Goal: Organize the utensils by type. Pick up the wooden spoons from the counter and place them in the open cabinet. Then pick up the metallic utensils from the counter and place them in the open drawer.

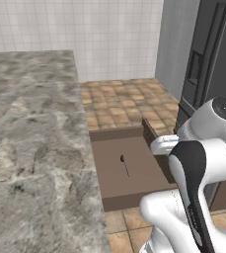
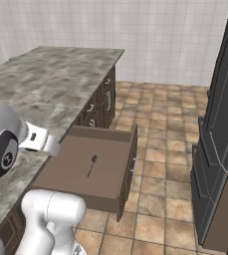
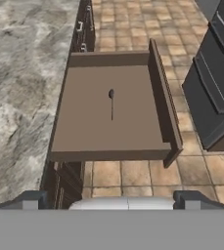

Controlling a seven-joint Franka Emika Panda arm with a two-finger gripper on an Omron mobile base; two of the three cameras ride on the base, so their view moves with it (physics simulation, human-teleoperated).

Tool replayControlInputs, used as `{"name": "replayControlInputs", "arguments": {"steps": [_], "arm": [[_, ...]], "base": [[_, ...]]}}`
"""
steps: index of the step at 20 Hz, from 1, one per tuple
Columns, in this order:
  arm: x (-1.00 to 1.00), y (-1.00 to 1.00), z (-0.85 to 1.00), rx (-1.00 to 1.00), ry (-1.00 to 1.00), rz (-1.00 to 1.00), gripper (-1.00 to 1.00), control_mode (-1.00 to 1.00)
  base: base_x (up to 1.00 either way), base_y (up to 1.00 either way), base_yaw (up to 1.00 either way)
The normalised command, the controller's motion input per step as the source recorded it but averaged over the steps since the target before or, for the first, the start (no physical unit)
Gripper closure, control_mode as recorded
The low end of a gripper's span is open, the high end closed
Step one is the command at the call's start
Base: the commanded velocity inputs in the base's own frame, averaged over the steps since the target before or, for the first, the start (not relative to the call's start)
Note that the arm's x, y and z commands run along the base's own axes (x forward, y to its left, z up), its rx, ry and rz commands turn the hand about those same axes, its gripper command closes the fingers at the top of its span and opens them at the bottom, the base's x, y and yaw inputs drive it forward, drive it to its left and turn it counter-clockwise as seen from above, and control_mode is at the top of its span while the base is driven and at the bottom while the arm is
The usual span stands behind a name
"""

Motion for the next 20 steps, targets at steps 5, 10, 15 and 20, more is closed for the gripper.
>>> {"name": "replayControlInputs", "arguments": {"steps": [5, 10, 15, 20], "arm": [[-0.04, -0.03, 0.0, 0.0, 0.22, 0.02, -1.0, -1.0], [0.04, 0.0, 0.0, 0.0, 0.09, 0.0, -1.0, -1.0], [0.0, 0.0, 0.0, 0.0, 0.0, 0.0, -1.0, -1.0], [0.0, 0.0, -0.01, 0.0, 0.02, -0.01, -1.0, -1.0]], "base": [[0.0, 0.0, 0.0], [0.0, 0.0, 0.0], [0.0, 0.0, 0.0], [0.0, 0.0, 0.0]]}}
